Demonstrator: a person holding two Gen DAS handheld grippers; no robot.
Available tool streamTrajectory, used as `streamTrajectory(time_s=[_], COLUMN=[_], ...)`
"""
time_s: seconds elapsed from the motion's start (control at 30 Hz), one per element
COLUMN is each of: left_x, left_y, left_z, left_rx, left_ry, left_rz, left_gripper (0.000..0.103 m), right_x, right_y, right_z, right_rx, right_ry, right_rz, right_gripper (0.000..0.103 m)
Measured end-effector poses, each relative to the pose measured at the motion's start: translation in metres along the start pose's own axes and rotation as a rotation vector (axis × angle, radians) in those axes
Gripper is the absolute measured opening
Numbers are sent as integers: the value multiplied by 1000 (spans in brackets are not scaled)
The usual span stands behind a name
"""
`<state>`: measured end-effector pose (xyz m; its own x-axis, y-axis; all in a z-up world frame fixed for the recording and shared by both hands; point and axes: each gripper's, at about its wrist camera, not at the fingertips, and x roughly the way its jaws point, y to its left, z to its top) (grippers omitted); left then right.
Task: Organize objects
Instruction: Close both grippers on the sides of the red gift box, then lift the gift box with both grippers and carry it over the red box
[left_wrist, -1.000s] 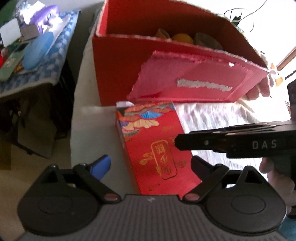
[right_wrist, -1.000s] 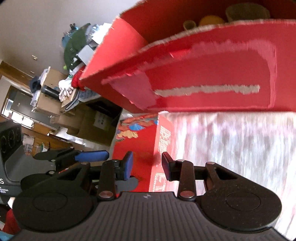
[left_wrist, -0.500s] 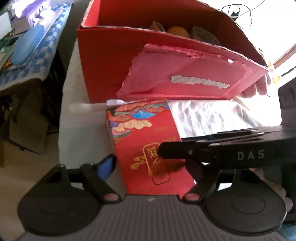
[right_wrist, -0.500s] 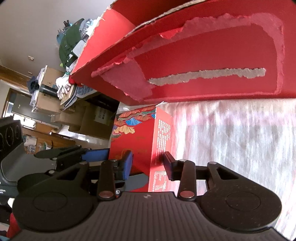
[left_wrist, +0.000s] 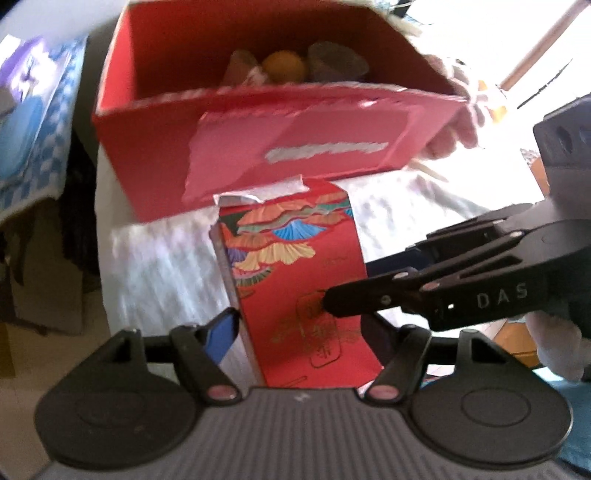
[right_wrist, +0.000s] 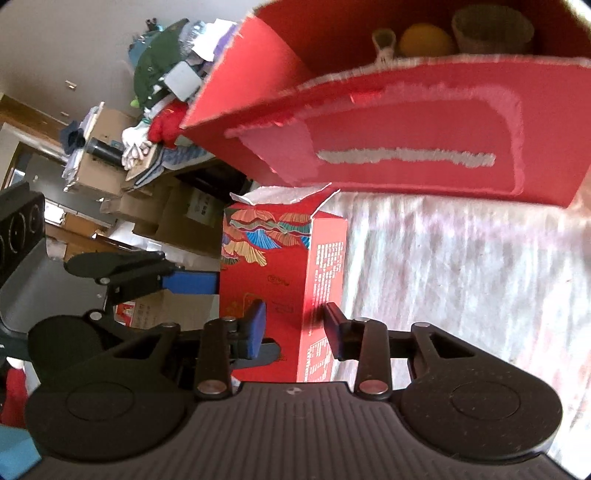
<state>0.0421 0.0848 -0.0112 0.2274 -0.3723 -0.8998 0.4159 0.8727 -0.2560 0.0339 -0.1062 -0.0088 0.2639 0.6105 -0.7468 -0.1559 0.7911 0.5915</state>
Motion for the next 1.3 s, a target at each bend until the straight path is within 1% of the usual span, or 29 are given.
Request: streamTrajectory(time_s=[0.23,0.47,0.6,0.8,1.0,1.1,1.3], left_x=[-26,-50,-67,-80,-94,-95,-93], left_y=[-26,-41,-45,-42,-41,-39,-26], left_z=[7,22,33,52,75,87,111], left_rx=[98,163,190,199,221,231,211], left_ry=[-74,-159,-220,-279,-359,-385,-398], left_rz=[-22,-37,-48,-55,4,42,92], left_gripper=[73,73,73,73,73,73,72], right_x=[-30,-57,-71,-81,-84,-83,-72], right_y=[5,12,16,24,29,30,20], right_z=[-4,4,13,31,60,74,103], right_rx=[-29,-37,-51,-93,-124,-142,-115], right_ry=[-81,-189,-250,-311,-379,-394,-421], right_rz=[-3,-13,-9,-17,-2,4,35], right_gripper=[37,37,37,36,36,36,36])
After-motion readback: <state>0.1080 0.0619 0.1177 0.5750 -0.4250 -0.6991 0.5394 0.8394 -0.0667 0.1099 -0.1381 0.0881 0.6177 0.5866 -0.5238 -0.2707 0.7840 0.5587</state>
